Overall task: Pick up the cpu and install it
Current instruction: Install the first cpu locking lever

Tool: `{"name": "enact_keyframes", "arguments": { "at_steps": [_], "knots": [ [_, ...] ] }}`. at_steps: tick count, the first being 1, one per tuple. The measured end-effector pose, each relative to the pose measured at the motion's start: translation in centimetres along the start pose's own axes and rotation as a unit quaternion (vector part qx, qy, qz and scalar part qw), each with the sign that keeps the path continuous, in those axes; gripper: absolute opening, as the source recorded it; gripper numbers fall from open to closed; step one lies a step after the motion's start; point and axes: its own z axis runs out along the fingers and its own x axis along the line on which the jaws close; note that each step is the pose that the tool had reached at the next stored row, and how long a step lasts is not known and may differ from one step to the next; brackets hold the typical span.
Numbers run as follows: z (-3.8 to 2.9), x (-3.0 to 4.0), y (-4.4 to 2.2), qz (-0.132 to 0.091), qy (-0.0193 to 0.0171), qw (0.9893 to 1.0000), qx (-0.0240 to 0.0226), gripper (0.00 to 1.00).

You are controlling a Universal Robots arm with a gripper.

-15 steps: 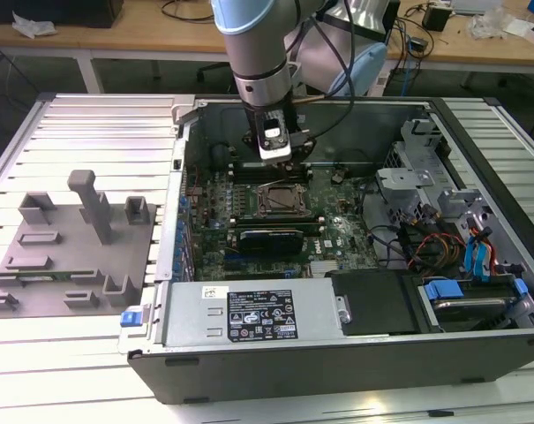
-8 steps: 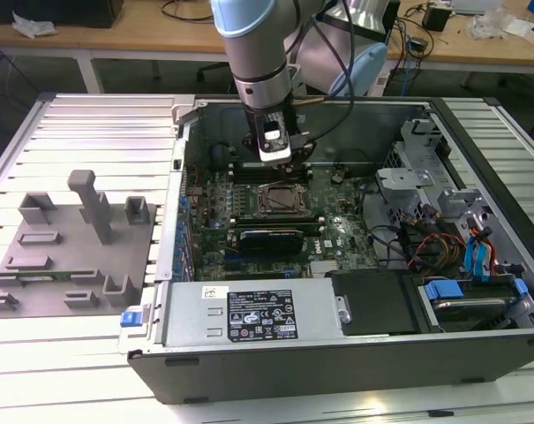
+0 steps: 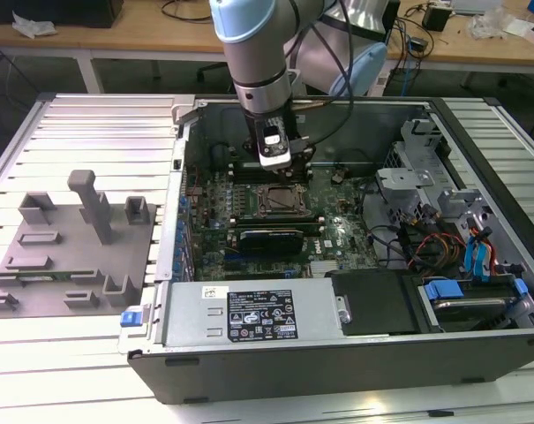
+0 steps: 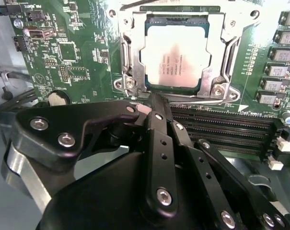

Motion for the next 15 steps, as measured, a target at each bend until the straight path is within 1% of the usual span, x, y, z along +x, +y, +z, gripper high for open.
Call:
{"name": "enact_keyframes", "arguments": {
  "at_steps": [3, 6, 8, 12, 13, 15],
  "knots": [
    [0.45, 0.07, -0.12, -0.001, -0.0013, 1.0000, 0.0024, 0.11],
    [0.47, 0.07, -0.12, -0.001, -0.0017, 1.0000, 0.0028, 0.11],
    [0.29, 0.03, -0.08, -0.001, -0.0019, 1.0000, 0.0023, 0.11],
    [-0.49, -0.13, 0.05, -0.001, -0.0017, 1.0000, 0.0026, 0.11],
    [-0.52, -0.09, 0.16, -0.001, -0.0018, 1.0000, 0.0025, 0.11],
    [-0.52, 0.17, 0.59, -0.001, -0.0019, 1.0000, 0.0025, 0.11]
  ]
}}
